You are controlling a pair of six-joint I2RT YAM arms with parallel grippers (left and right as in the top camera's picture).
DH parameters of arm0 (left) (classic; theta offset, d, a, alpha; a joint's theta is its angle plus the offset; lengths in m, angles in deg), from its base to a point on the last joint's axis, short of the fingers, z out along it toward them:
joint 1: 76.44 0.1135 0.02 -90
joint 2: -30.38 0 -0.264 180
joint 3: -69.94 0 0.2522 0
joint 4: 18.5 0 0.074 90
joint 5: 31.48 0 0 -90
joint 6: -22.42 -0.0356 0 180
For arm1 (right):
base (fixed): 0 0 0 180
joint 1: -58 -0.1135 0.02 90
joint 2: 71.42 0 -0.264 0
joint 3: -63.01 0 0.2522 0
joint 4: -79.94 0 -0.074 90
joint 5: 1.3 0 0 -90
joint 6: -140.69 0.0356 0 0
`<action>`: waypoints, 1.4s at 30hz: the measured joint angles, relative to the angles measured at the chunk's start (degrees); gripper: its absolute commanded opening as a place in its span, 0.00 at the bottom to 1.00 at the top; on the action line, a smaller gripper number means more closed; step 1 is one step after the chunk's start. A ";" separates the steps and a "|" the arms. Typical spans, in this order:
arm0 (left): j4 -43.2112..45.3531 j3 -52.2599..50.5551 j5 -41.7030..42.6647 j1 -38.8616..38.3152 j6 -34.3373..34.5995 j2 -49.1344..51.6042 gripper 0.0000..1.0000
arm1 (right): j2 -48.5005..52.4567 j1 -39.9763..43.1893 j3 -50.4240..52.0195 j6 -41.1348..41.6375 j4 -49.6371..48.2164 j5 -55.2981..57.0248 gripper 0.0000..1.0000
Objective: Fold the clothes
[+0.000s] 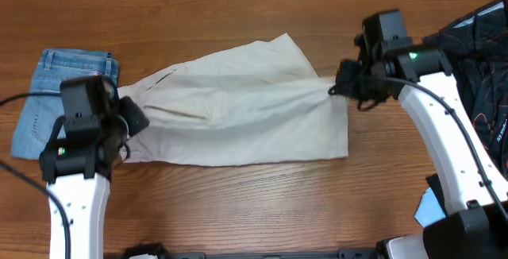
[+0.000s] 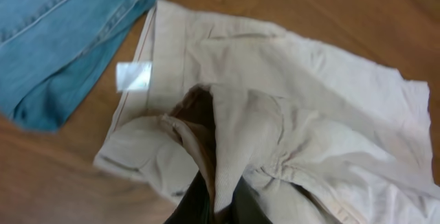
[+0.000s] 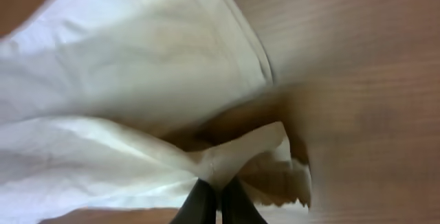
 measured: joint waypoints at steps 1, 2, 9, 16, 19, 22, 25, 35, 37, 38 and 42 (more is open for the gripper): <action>1.90 0.00 0.02 0.00 0.02 0.79 0.06 | 0.81 0.00 -1.25 -0.55 -0.87 0.09 0.04; 3.89 0.00 0.00 0.00 0.00 1.38 0.07 | 1.33 0.00 -1.95 -0.79 -1.55 0.20 0.04; 11.93 0.00 -0.20 0.00 0.02 4.44 0.08 | 6.86 0.00 -5.09 -2.69 -5.33 0.42 0.04; 14.01 0.02 -2.64 0.00 0.42 10.67 0.06 | 11.43 0.00 -5.31 -4.94 -10.82 0.39 0.04; 15.06 0.00 -4.15 0.00 1.57 12.76 0.04 | 11.43 -0.04 -5.46 -6.01 -15.21 0.26 0.04; 15.28 0.00 -6.01 0.00 3.34 14.16 0.04 | 11.43 -0.11 -5.49 -6.95 -18.84 0.11 0.04; 15.32 0.02 -6.97 0.00 4.57 15.58 0.04 | 11.47 -0.22 -5.51 -7.41 -21.16 -0.26 0.04; 15.89 0.02 -11.58 0.00 8.00 24.11 0.05 | 18.32 -3.69 -5.70 -10.03 -27.76 0.24 0.04; 16.59 0.02 -12.68 0.00 8.39 24.90 0.06 | 20.31 -4.46 -5.70 -10.40 -29.81 0.37 0.04; 17.07 0.02 -13.22 0.00 8.72 25.20 0.06 | 21.20 -4.72 -5.70 -10.51 -30.71 0.42 0.04; 18.18 0.02 -14.34 0.00 9.09 26.16 0.09 | 24.04 -5.40 -5.73 -10.86 -33.70 0.46 0.04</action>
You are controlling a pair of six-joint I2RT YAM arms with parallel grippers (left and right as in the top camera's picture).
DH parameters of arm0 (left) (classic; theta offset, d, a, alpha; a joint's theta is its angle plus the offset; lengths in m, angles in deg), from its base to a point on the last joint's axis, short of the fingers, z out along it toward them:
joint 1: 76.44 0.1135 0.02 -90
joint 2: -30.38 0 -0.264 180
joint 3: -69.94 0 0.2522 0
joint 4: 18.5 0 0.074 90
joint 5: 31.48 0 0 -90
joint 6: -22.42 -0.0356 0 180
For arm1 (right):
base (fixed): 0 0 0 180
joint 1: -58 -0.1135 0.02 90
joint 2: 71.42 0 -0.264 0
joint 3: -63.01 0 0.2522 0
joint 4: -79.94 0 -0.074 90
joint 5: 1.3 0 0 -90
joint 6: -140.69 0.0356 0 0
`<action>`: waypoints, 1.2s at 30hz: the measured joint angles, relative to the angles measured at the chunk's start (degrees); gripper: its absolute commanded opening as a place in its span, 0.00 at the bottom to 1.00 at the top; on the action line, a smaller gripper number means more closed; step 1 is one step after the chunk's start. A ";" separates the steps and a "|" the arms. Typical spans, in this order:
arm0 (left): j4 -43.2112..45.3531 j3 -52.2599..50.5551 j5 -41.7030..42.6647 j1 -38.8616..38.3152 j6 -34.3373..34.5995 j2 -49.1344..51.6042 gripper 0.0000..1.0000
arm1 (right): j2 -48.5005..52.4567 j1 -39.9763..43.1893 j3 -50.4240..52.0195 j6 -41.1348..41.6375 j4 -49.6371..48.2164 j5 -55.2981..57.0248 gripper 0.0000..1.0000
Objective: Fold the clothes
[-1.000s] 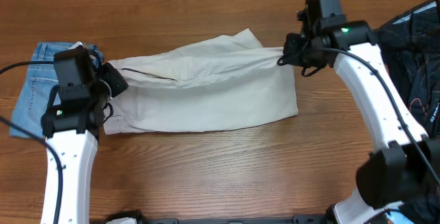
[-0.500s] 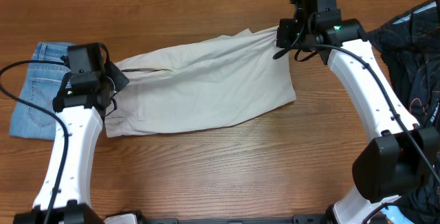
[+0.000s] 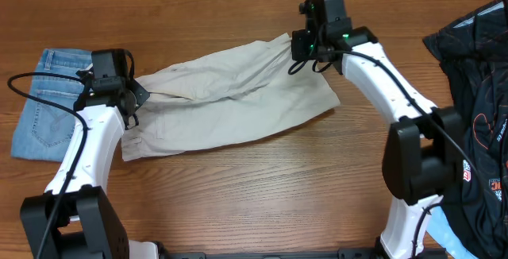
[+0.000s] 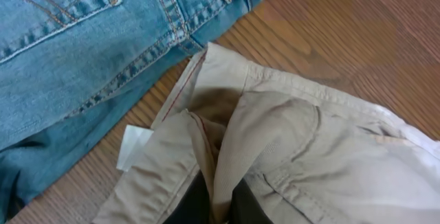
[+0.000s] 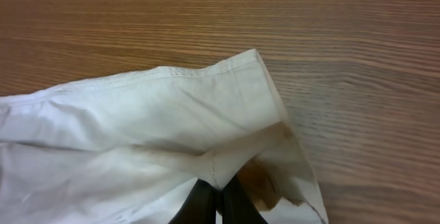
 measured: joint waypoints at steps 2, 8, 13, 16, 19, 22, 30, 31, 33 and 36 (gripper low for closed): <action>0.57 0.00 -0.37 0.00 0.15 0.68 0.10 | 1.14 0.04 0.00 -0.09 -1.57 0.13 0.04; 2.47 0.04 -1.05 0.00 0.17 3.30 0.10 | 3.06 0.04 0.00 -0.22 -3.96 0.42 0.04; 5.01 0.04 -1.33 0.07 0.35 4.48 0.12 | 3.10 0.07 -0.04 -0.22 -5.33 0.42 0.04; 6.75 0.07 -1.55 0.37 0.48 4.48 0.12 | 3.10 0.04 -0.04 -0.24 -5.35 0.68 0.04; 7.13 0.04 -1.79 1.05 1.44 4.48 0.19 | 3.10 0.04 -0.04 -0.24 -5.35 1.20 0.04; 7.28 0.07 -2.36 1.64 2.36 4.48 0.44 | 3.10 0.04 -0.04 -0.33 -5.40 1.44 0.04; 7.28 0.07 -3.41 2.29 3.10 4.48 0.60 | 3.13 0.04 -0.04 -0.42 -6.73 1.97 0.14; 6.80 0.11 -3.19 2.29 3.10 4.48 0.60 | 3.15 0.04 -0.04 -0.42 -6.75 2.05 0.14; 5.49 0.15 -2.05 2.29 3.10 4.48 0.59 | 3.26 0.04 -0.04 -0.39 -7.02 2.16 0.15; 3.76 0.15 0.04 2.29 3.04 4.37 0.59 | 3.80 0.07 -0.04 -0.39 -8.24 2.16 0.16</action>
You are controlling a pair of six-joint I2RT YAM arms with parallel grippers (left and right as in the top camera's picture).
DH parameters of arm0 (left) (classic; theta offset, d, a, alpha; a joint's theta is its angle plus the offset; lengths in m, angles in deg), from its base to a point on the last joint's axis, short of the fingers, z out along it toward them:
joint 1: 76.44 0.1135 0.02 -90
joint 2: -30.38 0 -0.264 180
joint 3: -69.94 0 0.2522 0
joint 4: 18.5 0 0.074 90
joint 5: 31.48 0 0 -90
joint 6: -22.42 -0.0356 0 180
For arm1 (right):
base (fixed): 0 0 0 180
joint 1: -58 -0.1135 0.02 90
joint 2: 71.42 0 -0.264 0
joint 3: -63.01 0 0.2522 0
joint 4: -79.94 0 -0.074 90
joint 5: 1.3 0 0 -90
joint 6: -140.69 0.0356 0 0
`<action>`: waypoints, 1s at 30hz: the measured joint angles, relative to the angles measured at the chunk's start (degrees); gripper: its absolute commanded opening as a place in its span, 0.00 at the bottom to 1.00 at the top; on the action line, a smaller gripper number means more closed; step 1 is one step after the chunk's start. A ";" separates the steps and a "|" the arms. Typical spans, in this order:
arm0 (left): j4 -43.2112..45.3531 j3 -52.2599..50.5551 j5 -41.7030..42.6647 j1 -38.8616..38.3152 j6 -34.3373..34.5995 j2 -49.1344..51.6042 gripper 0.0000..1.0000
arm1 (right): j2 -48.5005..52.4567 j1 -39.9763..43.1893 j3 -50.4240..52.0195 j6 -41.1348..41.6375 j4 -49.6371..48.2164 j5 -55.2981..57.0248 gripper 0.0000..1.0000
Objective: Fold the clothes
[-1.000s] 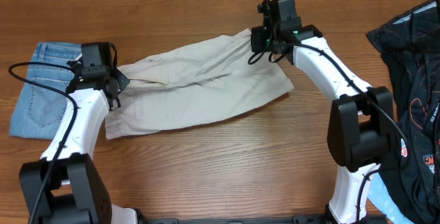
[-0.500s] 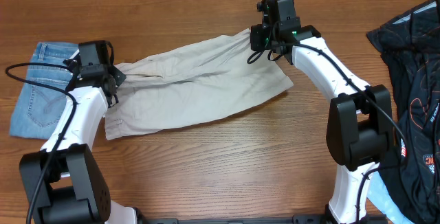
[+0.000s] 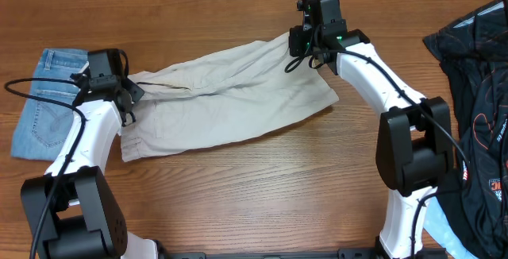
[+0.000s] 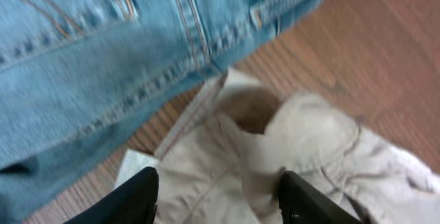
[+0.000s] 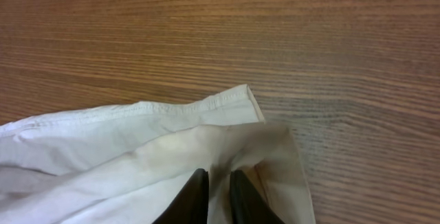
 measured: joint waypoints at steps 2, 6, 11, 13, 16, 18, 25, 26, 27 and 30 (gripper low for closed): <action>-1.31 0.00 0.98 -0.04 -0.02 -0.55 0.59 | 0.35 0.00 0.00 0.00 -0.87 0.02 0.17; -1.55 0.00 1.51 -0.02 -0.37 -3.21 0.63 | 0.70 0.00 0.00 0.00 -3.45 0.11 0.18; 3.78 0.04 0.85 -0.02 -3.06 -9.27 0.64 | 0.72 0.00 -0.02 0.22 -2.67 1.75 0.41; 4.07 0.11 1.31 -0.02 -3.93 -12.59 0.63 | 0.72 0.11 -0.22 0.85 -0.35 3.17 0.51; 1.75 0.55 3.96 -0.04 -5.11 -15.21 0.59 | 0.66 0.59 -0.42 3.76 6.16 4.44 0.55; -1.97 0.98 6.91 -0.04 -5.97 -15.56 0.59 | 0.42 1.62 -0.42 7.17 12.81 4.76 0.60; -16.63 0.96 14.01 -2.05 -7.63 -13.81 0.57 | -1.44 8.74 -0.44 17.33 33.88 5.09 0.63; -17.68 0.96 14.53 -2.71 -8.24 -13.31 0.57 | -1.66 9.77 -0.33 18.03 35.34 5.09 0.63; -18.18 0.96 14.80 -3.21 -8.92 -12.87 0.57 | -1.81 10.45 -0.11 18.23 36.06 4.98 0.63; -18.45 0.96 15.50 -4.48 -10.73 -11.21 0.59 | -2.14 11.28 1.16 17.42 35.87 3.34 0.61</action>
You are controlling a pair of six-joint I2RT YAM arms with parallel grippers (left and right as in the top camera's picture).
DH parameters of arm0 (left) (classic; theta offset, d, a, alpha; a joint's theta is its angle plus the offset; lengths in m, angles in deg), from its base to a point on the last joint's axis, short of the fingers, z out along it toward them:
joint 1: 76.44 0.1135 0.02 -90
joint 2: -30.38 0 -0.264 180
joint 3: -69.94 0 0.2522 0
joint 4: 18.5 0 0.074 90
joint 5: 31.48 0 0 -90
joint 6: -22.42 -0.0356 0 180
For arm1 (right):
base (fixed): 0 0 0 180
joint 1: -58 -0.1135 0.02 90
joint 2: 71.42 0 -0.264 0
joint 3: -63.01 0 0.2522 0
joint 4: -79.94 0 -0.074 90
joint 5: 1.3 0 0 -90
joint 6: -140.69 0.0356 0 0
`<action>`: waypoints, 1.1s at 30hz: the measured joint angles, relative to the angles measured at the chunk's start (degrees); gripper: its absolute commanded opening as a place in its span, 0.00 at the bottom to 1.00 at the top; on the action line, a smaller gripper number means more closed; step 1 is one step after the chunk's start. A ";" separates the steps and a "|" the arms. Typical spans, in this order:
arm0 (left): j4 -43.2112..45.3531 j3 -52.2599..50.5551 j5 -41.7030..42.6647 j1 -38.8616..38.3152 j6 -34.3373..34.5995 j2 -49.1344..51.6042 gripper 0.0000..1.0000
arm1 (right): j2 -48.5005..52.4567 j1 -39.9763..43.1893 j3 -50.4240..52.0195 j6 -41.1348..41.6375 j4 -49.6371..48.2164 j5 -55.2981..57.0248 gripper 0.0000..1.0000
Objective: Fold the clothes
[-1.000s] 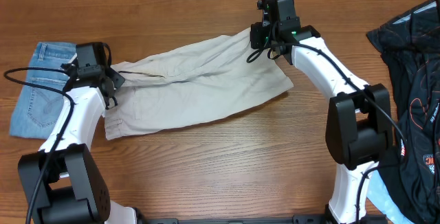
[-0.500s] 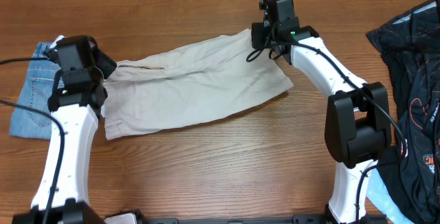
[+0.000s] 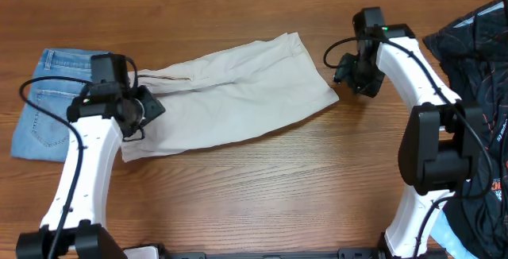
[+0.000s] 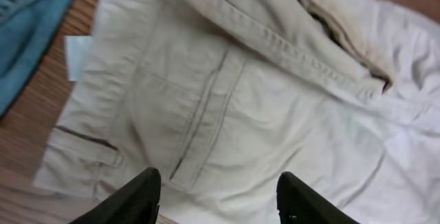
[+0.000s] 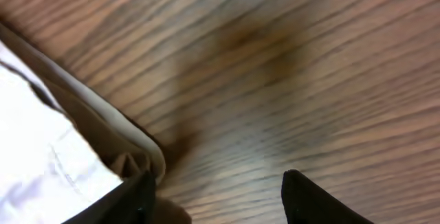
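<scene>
Beige trousers [image 3: 230, 92] lie folded lengthwise across the middle of the table, waist to the left and hem to the right. My left gripper [image 3: 148, 108] hovers open over the waist end; its wrist view shows the waistband and a back pocket [image 4: 199, 114] below the spread left gripper [image 4: 218, 203]. My right gripper [image 3: 349, 72] stands open just right of the hem corner [image 5: 148, 155], over bare wood, with nothing between the fingers of the right gripper [image 5: 216, 200].
Folded blue jeans [image 3: 48, 104] lie at the left, touching the beige waist end. A black jacket [image 3: 476, 68] is heaped at the right edge. A scrap of blue [image 3: 432, 215] shows near the right arm's base.
My left gripper moved from the waist's far corner by the jeans to over the waistband's near part. My right gripper left the far hem corner, opened wide, and now sits right of the hem.
Both grippers were shut on the ends of the spread beige trousers, holding cloth up. Then they held it at the far edge, the trousers halved lengthwise. Then the left was open and the right nearly off the cloth. Now both are open and off the cloth.
</scene>
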 measured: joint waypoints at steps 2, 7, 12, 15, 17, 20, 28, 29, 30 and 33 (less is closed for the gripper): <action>0.44 0.00 -0.07 -0.46 -0.87 1.44 0.60 | -0.04 -0.15 1.01 -1.31 -1.33 -2.12 0.61; 3.43 0.00 -0.31 -0.57 -1.90 6.93 0.63 | -0.04 -0.85 3.87 -5.27 -4.59 -9.07 0.53; 6.75 0.00 -0.52 -0.57 -2.40 12.35 0.65 | -0.04 -0.90 5.64 -7.50 -7.26 -14.23 0.19; 7.67 0.00 -0.52 -0.57 -2.78 14.10 0.65 | -0.04 -0.90 6.01 -8.83 -11.85 -16.35 0.15; 7.61 0.00 -0.52 -0.57 -2.80 14.69 0.66 | -0.04 -0.90 6.03 -9.75 -14.45 -16.90 0.16; 6.88 0.00 -0.55 -0.57 -2.84 15.08 0.66 | -0.04 -0.90 6.05 -10.38 -16.63 -15.98 0.39; 5.70 0.00 -0.55 -0.57 -2.97 15.08 0.66 | 0.02 -0.90 6.21 -10.97 -14.73 -13.62 0.43; 5.70 0.00 -0.55 -0.57 -2.97 15.08 0.66 | 0.02 -0.90 6.34 -11.02 -14.73 -13.53 0.43; 5.70 0.00 -0.55 -0.57 -2.97 15.08 0.66 | 0.02 -0.90 6.58 -10.99 -14.78 -13.49 0.43; 5.70 0.00 -0.55 -0.57 -2.97 15.08 0.66 | 0.02 -0.90 7.93 -10.99 -15.17 -13.29 0.47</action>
